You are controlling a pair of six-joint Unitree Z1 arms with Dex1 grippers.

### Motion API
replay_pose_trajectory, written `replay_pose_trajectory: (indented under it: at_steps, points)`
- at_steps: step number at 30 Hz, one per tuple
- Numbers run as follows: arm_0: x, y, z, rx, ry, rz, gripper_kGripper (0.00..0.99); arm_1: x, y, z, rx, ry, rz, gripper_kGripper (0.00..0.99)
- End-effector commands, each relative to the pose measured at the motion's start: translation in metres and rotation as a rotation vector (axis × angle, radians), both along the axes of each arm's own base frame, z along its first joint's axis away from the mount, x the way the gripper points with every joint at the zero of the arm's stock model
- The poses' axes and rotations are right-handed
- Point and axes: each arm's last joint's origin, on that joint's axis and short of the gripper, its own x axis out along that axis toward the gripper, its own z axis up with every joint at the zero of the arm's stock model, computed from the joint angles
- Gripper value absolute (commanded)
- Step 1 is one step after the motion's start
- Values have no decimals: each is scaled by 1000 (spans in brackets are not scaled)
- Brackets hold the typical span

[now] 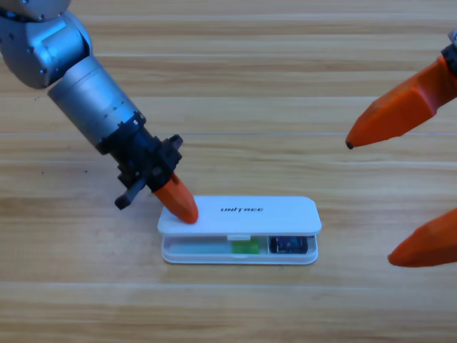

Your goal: Clean up eraser and pencils

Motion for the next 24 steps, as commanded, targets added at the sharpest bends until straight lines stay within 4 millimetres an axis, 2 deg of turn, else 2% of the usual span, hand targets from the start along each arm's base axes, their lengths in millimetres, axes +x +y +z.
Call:
replay_pose_trajectory:
  at_steps: [1, 12, 24]
  points:
    - [-19, -8, -11, 39, -16, -40, 0, 13, 8, -18, -39, 52, -24, 930]
    - [-34, -8, 5, 65, -100, -14, 0, 14, 9, -19, -42, 53, -24, 930]
    - [-43, -27, -13, 141, -154, -5, 0, 15, 10, -19, -44, 56, -22, 930]
